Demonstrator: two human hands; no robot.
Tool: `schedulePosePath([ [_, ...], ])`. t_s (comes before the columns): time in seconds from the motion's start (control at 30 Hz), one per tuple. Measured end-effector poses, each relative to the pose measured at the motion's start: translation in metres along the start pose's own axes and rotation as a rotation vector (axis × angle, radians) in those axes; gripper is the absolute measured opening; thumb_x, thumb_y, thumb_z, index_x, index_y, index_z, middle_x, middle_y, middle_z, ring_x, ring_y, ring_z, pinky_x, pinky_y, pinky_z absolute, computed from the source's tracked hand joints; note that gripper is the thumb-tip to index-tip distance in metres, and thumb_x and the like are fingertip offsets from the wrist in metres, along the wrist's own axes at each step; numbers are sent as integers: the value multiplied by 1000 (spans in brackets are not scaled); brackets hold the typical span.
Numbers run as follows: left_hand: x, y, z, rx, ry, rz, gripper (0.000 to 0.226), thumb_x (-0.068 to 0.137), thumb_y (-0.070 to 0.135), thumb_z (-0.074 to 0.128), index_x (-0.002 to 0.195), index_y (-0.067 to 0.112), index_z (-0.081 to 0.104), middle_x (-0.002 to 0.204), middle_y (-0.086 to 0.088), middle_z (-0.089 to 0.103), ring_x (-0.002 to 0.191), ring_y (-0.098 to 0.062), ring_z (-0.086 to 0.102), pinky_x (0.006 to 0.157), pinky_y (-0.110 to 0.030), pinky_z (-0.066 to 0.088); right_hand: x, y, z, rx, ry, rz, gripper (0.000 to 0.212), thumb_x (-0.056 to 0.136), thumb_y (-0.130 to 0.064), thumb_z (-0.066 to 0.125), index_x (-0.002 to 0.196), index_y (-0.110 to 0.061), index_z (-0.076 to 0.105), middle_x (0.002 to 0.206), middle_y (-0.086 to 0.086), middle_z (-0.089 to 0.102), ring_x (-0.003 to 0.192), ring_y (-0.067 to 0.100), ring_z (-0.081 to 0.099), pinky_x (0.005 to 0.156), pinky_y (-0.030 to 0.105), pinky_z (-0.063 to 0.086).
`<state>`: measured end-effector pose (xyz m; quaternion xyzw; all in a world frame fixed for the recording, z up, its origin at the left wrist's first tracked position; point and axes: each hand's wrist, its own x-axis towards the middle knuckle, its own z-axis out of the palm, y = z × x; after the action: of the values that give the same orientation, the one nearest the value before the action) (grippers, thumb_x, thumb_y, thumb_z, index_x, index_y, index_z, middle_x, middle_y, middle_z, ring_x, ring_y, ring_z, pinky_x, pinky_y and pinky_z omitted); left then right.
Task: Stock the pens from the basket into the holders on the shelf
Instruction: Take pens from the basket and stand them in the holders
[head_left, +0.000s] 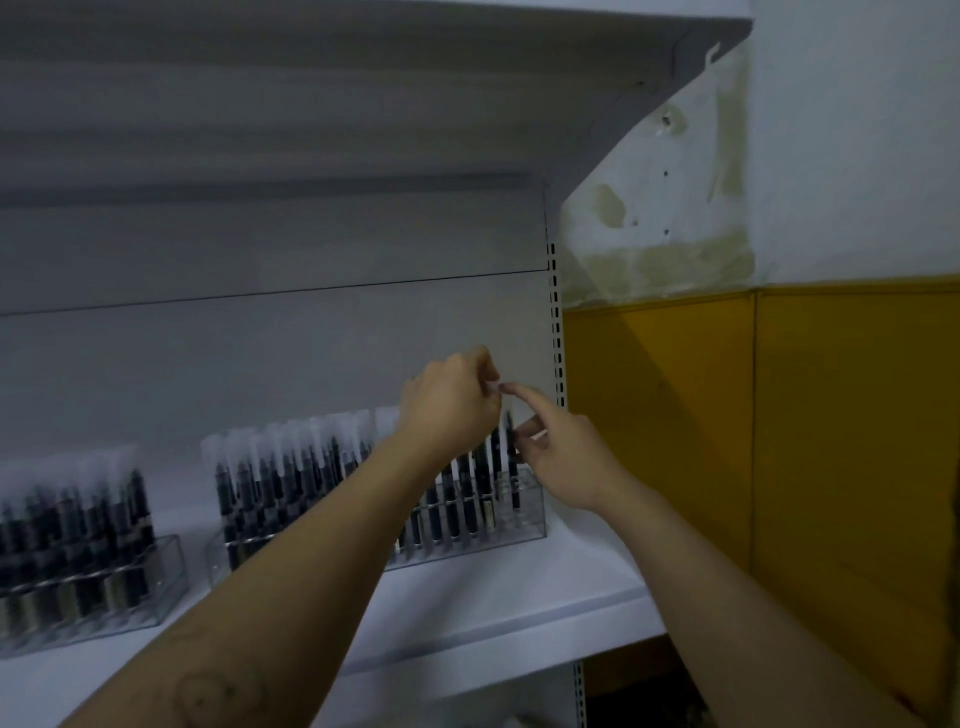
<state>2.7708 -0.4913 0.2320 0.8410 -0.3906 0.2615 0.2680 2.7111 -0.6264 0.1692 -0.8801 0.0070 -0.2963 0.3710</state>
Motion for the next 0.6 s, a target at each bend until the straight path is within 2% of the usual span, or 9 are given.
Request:
schedulePosePath([
  [0.13, 1, 1, -2, 25, -44, -11, 4, 94, 22, 51, 97, 21, 52, 92, -6, 68, 83, -28, 62, 79, -44, 53, 5, -5, -2, -35, -43, -6, 55, 98, -10, 47, 140, -44, 36, 91, -4, 62, 64, 11, 57, 45, 13, 38],
  [0.23, 3, 1, -5, 26, -73, -30, 3, 94, 21, 50, 97, 21, 50, 90, -6, 67, 83, -28, 63, 82, -45, 52, 7, -7, -4, -31, -41, 10, 54, 98, -9, 46, 138, -43, 38, 92, -1, 62, 60, 11, 53, 44, 14, 38],
  [0.37, 3, 6, -2, 54, -67, -59, 5, 92, 21, 51, 96, 22, 49, 94, -5, 67, 85, -28, 62, 83, -45, 51, 1, -11, -2, -47, -50, 20, 56, 98, -13, 49, 142, -44, 33, 92, -9, 60, 71, 8, 57, 52, 15, 38],
  [0.6, 5, 12, -1, 40, -64, -89, 9, 88, 19, 54, 92, 23, 47, 86, -2, 63, 77, -23, 55, 85, -43, 48, -9, -17, -4, -36, -68, 75, 69, 97, -9, 51, 150, -40, 20, 105, -4, 55, 92, 16, 59, 70, 23, 45],
])
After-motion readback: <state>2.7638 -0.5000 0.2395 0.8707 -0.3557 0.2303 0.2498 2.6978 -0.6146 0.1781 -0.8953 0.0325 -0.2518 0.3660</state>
